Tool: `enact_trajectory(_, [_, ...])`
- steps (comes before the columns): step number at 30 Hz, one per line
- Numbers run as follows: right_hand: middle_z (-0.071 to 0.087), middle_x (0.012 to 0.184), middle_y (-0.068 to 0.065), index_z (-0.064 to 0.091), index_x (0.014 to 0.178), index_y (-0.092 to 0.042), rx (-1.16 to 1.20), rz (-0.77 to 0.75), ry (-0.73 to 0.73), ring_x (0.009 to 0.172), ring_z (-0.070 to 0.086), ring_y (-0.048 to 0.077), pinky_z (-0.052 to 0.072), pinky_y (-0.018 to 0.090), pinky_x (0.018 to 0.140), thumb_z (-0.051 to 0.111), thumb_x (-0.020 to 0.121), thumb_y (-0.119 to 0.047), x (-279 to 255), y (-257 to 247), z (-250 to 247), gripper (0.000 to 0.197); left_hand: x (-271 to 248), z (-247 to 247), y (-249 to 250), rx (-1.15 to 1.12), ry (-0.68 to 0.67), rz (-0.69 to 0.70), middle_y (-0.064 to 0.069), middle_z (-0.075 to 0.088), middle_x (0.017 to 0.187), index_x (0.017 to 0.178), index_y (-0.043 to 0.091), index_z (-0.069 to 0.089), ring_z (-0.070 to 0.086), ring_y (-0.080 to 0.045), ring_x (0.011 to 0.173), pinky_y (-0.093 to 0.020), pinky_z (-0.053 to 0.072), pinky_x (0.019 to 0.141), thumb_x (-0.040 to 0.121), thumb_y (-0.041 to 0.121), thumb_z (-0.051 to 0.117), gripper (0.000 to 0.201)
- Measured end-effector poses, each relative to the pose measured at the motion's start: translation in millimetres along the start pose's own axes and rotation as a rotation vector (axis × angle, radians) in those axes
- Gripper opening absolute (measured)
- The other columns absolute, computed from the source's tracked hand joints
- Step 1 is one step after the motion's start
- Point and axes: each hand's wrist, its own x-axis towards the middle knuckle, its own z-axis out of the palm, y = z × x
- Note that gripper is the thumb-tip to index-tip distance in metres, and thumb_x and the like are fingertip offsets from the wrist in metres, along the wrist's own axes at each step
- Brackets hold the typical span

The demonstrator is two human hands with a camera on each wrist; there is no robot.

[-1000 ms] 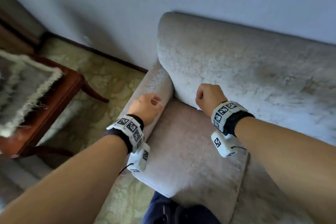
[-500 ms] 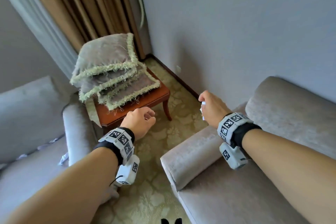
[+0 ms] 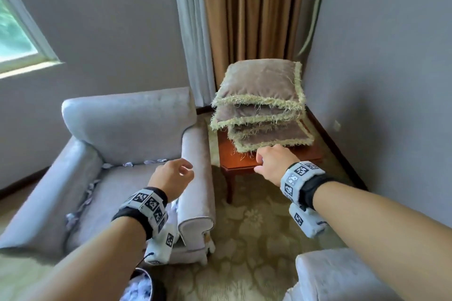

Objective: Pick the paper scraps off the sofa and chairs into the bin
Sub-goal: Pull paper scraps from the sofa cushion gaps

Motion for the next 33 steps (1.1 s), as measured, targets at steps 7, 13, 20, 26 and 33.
enact_trajectory(7, [0.064,0.102,0.007,0.06,0.102,-0.021,-0.143,-0.252,-0.129,0.095,0.062,0.029,0.054,0.038,0.083,0.063,0.085,-0.035,101.7,-109.0,32.3,0.023,18.7,-32.9,-110.6,-0.067,0.084,-0.233,0.01,0.07,0.088,0.098,0.028,0.067,0.069,-0.017,0.081,-0.027,0.055,0.069,0.09,0.027,0.063,0.008])
enact_trajectory(13, [0.063,0.108,0.005,0.061,0.108,-0.023,-0.146,-0.461,-0.183,0.101,0.062,0.03,0.05,0.034,0.084,0.063,0.084,-0.035,208.7,-196.1,52.8,0.027,50.9,-80.2,-181.2,-0.043,0.226,-0.472,0.015,0.072,0.091,0.098,0.036,0.066,0.068,-0.007,0.08,-0.027,0.057,0.078,0.089,0.036,0.062,0.009])
enact_trajectory(20, [0.067,0.102,0.003,0.06,0.102,-0.029,-0.163,-0.678,-0.269,0.094,0.064,0.03,0.053,0.036,0.083,0.065,0.076,-0.04,314.5,-289.4,70.0,0.029,87.3,-112.7,-220.1,-0.054,0.329,-0.638,0.016,0.07,0.092,0.093,0.036,0.065,0.066,-0.006,0.085,-0.024,0.053,0.081,0.089,0.034,0.062,0.005])
enact_trajectory(26, [0.067,0.109,0.003,0.061,0.109,-0.029,-0.165,-0.812,-0.347,0.102,0.064,0.03,0.052,0.038,0.091,0.067,0.077,-0.04,339.7,-347.7,106.3,0.034,71.9,-120.3,-252.2,-0.058,0.323,-0.799,0.015,0.072,0.093,0.092,0.034,0.066,0.067,-0.007,0.086,-0.025,0.053,0.085,0.089,0.031,0.063,0.005])
enact_trajectory(33, [0.066,0.112,0.003,0.061,0.109,-0.03,-0.211,-0.869,-0.404,0.103,0.063,0.031,0.053,0.038,0.09,0.066,0.078,-0.039,342.8,-407.9,141.0,0.033,42.6,-139.7,-301.5,-0.075,0.342,-0.916,0.01,0.071,0.094,0.092,0.033,0.065,0.067,-0.011,0.086,-0.031,0.055,0.085,0.09,0.029,0.064,0.005])
